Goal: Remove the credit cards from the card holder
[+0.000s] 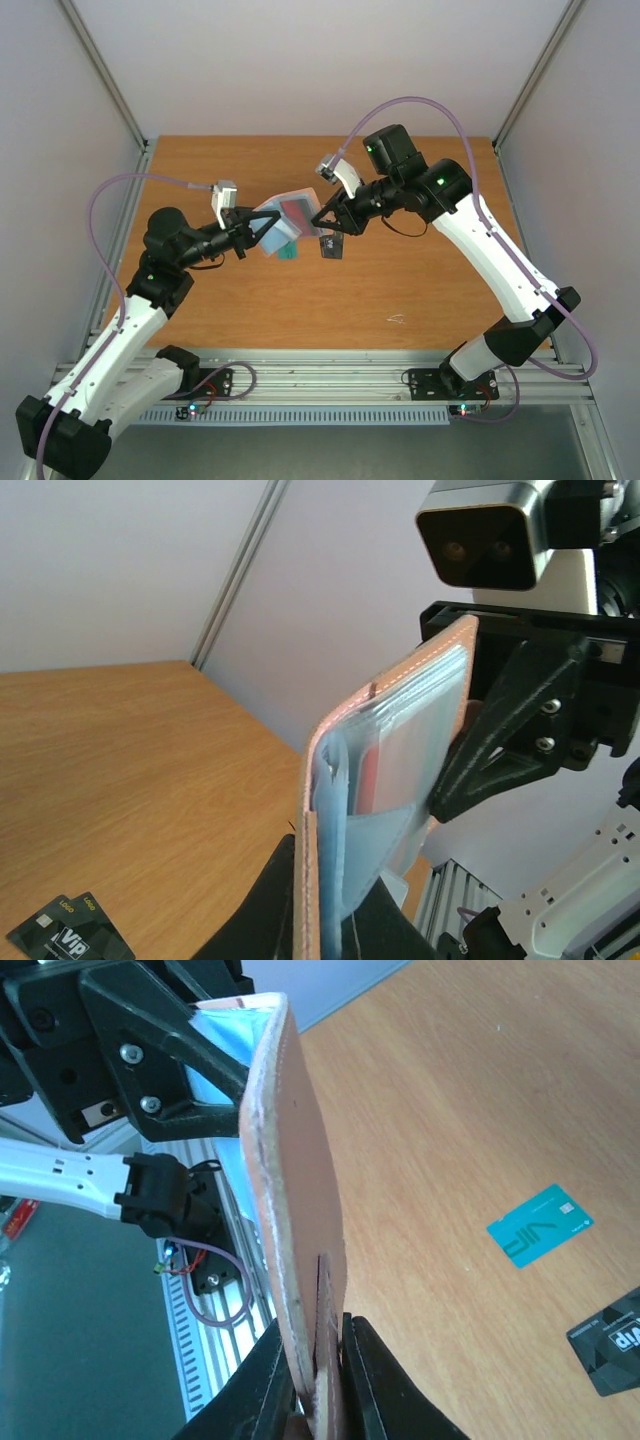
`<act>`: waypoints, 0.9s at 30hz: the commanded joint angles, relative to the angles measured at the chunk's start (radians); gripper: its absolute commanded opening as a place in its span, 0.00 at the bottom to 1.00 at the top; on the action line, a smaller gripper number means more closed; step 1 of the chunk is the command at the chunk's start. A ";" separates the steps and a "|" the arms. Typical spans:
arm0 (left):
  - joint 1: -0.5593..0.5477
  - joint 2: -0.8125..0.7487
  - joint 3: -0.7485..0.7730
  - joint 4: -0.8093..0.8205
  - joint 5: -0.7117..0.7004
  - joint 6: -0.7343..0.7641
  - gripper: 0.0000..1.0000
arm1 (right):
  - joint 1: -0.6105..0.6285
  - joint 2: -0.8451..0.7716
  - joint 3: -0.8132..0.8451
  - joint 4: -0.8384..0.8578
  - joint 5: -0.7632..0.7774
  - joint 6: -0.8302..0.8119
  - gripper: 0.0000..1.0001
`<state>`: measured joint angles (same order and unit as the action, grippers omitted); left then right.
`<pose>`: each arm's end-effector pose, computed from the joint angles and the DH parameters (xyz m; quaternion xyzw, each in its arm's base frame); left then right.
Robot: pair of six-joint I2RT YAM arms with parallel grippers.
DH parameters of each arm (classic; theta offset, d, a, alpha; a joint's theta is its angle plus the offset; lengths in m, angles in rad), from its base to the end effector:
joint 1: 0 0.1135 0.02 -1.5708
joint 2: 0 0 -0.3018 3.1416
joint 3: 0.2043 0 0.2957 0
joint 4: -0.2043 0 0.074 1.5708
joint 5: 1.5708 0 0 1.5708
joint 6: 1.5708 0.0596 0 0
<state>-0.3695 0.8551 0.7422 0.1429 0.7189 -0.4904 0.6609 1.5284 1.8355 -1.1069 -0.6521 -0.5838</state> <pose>0.2052 -0.1216 0.3718 0.2126 0.6660 -0.5027 0.5085 0.2538 0.2432 0.4727 -0.6096 0.6430 0.3103 0.3445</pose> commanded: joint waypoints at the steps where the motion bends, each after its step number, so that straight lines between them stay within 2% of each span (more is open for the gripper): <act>1: 0.001 -0.024 -0.001 0.108 0.046 0.014 0.00 | -0.007 -0.019 0.023 -0.048 0.047 -0.049 0.14; 27: 0.001 -0.026 0.000 0.122 0.091 0.028 0.00 | -0.056 -0.033 0.028 -0.124 0.079 -0.102 0.20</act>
<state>-0.3706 0.8497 0.7418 0.1764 0.7967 -0.4706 0.6113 1.5131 1.8439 -1.2160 -0.5980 -0.6792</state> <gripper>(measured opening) 0.048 0.197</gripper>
